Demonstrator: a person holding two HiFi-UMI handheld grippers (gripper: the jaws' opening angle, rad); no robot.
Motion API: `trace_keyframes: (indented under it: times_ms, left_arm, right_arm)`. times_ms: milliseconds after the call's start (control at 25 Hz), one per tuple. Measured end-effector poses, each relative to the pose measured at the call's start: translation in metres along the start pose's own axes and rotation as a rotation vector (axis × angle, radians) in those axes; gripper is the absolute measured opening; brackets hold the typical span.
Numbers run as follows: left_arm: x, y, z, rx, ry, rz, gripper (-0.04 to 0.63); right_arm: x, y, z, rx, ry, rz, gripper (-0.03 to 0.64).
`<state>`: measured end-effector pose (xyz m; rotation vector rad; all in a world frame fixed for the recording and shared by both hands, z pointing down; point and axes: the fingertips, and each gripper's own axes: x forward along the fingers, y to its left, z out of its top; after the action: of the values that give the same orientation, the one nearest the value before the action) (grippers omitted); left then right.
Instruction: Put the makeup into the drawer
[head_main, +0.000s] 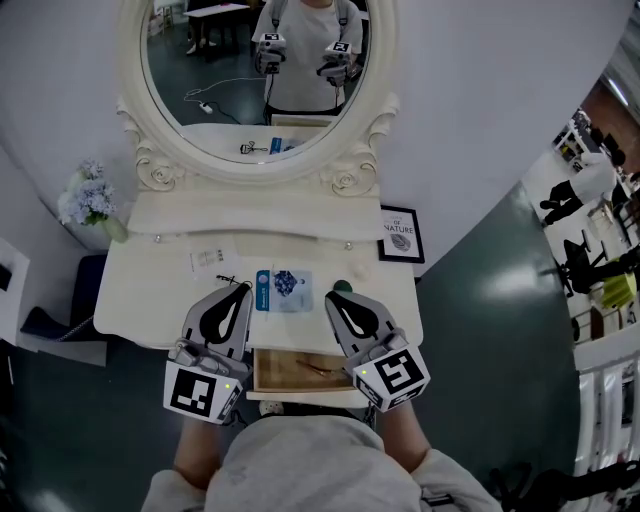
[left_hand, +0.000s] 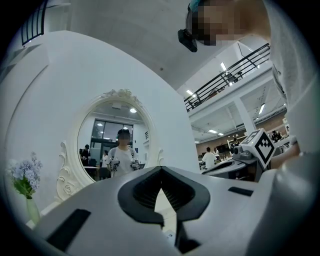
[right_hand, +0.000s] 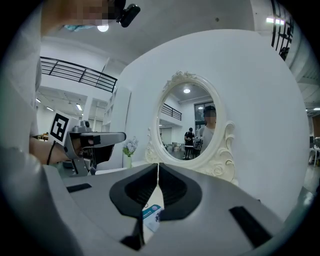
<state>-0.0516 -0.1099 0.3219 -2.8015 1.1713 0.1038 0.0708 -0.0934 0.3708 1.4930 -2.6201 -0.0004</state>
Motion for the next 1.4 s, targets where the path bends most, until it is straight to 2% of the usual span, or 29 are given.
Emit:
trace_keyframes:
  times_ms: [840,1120,1400]
  left_arm:
    - [-0.008,-0.001,0.005,0.007,0.001,0.028,0.012]
    - [-0.014,-0.009,0.01,0.009,-0.006,0.025,0.012]
    - [-0.015,-0.016,0.014,0.006,-0.015,0.017,0.012]
  right_arm:
    - [-0.022,-0.001,0.044,-0.072,-0.117,-0.056,0.024]
    - [-0.036,-0.001,0.044,-0.007,-0.155,-0.08,0.025]
    - [-0.044,-0.001,0.044,-0.011,-0.159,-0.095,0.025]
